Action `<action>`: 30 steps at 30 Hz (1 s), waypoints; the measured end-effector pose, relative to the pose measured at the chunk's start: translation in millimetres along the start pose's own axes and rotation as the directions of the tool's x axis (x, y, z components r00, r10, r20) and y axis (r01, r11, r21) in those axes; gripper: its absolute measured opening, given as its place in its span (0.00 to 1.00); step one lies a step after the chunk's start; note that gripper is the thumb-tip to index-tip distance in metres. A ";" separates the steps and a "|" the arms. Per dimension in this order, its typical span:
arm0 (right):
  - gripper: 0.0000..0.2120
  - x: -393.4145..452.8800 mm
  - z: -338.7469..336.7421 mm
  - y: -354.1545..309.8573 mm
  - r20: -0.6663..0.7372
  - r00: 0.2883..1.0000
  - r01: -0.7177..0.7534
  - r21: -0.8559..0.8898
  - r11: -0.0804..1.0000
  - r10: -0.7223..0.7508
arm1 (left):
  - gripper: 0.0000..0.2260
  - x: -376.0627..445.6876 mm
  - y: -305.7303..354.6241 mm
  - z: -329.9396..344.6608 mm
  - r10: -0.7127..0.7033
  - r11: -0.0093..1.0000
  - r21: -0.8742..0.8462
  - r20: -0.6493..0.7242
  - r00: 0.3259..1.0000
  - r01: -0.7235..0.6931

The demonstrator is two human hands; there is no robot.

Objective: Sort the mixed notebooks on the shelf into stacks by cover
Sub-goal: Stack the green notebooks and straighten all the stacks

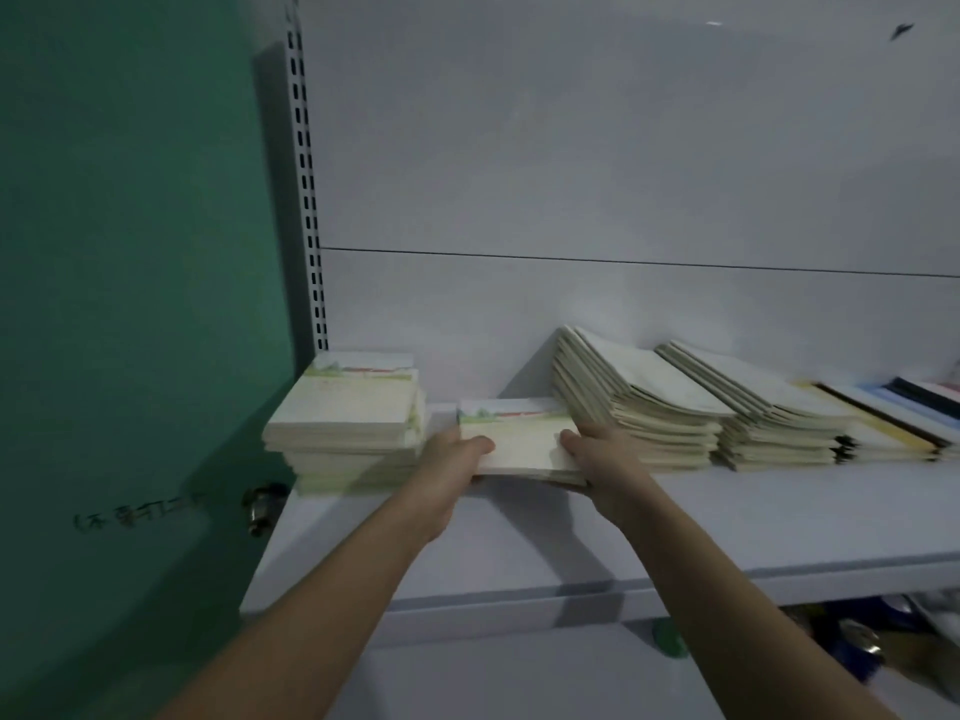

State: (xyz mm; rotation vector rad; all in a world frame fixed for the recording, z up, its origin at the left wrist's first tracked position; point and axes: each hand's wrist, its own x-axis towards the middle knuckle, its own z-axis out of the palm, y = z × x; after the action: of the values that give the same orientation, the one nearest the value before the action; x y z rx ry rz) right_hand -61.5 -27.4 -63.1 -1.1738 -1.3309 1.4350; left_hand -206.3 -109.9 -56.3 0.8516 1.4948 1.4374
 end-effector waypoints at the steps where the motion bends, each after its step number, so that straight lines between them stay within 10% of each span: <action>1: 0.06 8.3 1.8 8.2 -0.032 0.999 -0.008 -0.044 0.999 0.006 | 0.18 -4.5 -7.1 1.9 0.050 0.986 0.161 0.017 0.999 -0.052; 9: 0.07 41.9 21.8 36.1 -0.250 0.959 0.061 -0.269 0.961 -0.130 | 0.31 22.1 -43.8 9.4 0.208 0.548 0.817 0.075 0.975 -0.180; 15: 0.20 34.9 39.3 33.0 -0.257 0.920 0.055 -0.659 0.750 -0.294 | 0.21 42.4 -55.8 10.4 0.367 0.344 0.927 0.017 0.930 -0.152; 24: 0.18 8.5 13.2 59.2 0.118 0.963 0.203 -0.910 0.363 -0.243 | 0.15 39.4 -56.2 9.3 0.438 0.340 0.922 0.017 0.899 -0.184; 30: 0.21 25.8 4.3 70.7 0.081 0.886 0.234 -0.928 0.289 -0.456 | 0.15 41.8 -58.8 10.3 0.429 0.333 0.918 0.055 0.902 -0.215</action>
State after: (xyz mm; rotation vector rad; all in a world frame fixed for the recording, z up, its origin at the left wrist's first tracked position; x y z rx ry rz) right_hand -69.9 -9.7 -135.9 -1.4884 -2.1781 0.0651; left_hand -207.7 -73.5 -119.4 1.8148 2.4447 0.8286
